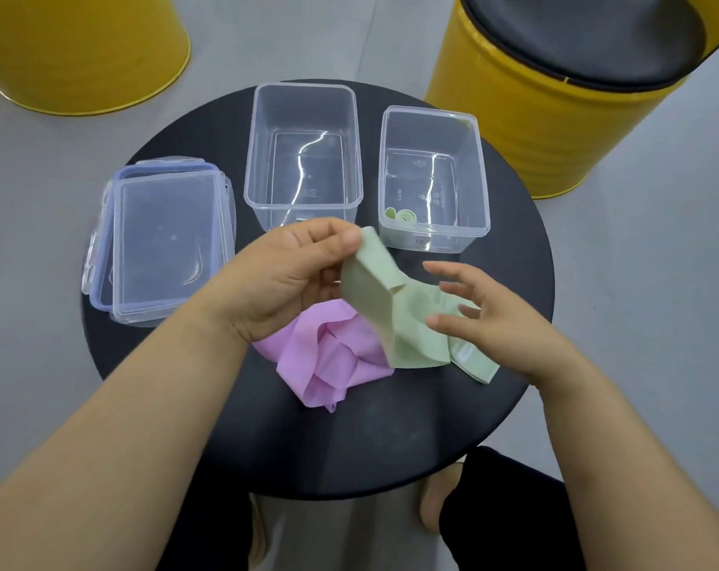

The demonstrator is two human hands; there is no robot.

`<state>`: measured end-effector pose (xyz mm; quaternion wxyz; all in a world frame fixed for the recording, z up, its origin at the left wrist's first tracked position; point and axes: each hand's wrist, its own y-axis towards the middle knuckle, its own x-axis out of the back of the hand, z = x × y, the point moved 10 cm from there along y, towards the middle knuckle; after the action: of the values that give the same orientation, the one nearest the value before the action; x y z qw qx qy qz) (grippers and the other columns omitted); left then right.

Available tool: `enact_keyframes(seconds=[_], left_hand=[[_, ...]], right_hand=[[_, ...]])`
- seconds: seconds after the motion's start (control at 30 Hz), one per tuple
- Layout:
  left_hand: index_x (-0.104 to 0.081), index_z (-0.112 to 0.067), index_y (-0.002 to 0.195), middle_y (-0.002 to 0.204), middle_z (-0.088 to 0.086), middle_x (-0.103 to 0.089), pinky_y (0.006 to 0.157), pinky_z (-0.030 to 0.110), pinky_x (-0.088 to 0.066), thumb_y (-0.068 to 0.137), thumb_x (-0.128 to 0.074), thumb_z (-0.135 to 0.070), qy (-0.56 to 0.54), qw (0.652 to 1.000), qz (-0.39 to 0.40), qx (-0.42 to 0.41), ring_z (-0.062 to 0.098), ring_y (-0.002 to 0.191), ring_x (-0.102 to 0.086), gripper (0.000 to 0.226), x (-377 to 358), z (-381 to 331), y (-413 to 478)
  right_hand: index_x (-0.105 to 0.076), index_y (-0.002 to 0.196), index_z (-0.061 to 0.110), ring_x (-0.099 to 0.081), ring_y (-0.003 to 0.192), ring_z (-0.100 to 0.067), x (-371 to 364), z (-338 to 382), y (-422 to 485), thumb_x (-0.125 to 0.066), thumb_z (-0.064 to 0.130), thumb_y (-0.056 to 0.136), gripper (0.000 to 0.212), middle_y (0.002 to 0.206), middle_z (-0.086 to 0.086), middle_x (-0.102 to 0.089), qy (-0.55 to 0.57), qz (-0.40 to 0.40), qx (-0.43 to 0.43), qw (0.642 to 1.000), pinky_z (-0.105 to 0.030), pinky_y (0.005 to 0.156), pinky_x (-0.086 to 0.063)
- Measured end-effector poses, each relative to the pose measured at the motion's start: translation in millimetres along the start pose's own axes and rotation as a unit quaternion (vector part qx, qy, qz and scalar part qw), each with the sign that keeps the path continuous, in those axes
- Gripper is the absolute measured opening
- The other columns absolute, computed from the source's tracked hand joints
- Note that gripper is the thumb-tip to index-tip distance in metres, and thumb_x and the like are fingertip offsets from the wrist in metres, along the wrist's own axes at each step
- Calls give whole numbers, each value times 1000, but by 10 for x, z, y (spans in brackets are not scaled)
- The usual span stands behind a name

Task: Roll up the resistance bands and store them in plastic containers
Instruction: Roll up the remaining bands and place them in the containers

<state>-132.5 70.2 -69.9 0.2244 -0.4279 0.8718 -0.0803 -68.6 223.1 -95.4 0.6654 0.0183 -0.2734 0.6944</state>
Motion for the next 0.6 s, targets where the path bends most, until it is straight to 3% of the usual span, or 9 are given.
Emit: enact_keyframes(seconds=[0.13,0.27,0.3,0.43,0.53,0.6], left_hand=[[-66,-15,77,74,1,-67,66,22,-53,76,-61,-26,3,999,18,-34,11,66,-61,12,-316,-228,-79],[-64,-13,86,78,0,-70,71,25,-54,68,-72,-15,48,995,30,-81,13,72,-65,21,-579,-663,-299],[-62,-13,85,74,-2,-71,70,24,-54,65,-71,-15,64,993,12,-103,10,70,-66,21,-617,-812,-377],[-62,-13,72,65,-3,-68,69,26,-56,75,-72,-10,138,967,-91,-192,10,64,-63,11,-678,-1317,-759],[-63,-13,73,70,2,-65,72,31,-56,79,-71,-12,158,957,-121,-212,14,67,-60,10,-771,-1494,-1047],[-65,-11,75,73,5,-65,71,32,-55,79,-71,-14,173,952,-121,-220,16,70,-60,8,-869,-1564,-1216]], right_hand=[[-57,117,39,-52,122,-6,-103,620,-231,-72,33,71,50,127,16,-59,169,41,125,977,-34,104,-40],[-65,97,25,-64,82,1,89,956,-487,-75,12,75,27,83,16,-70,256,-77,171,948,-14,74,-49],[-65,90,22,-65,77,0,150,983,-567,-67,9,81,16,78,14,-71,266,-116,170,942,-15,71,-50],[-66,83,16,-65,68,-8,366,1135,-945,-56,8,90,15,67,6,-69,287,-202,170,921,-22,69,-55],[-65,94,20,-64,76,-7,457,1349,-1232,-63,15,87,9,81,5,-69,282,-202,194,918,-23,73,-53],[-62,100,26,-63,86,-5,488,1538,-1407,-70,22,80,22,95,7,-66,264,-195,215,920,-23,78,-52]])
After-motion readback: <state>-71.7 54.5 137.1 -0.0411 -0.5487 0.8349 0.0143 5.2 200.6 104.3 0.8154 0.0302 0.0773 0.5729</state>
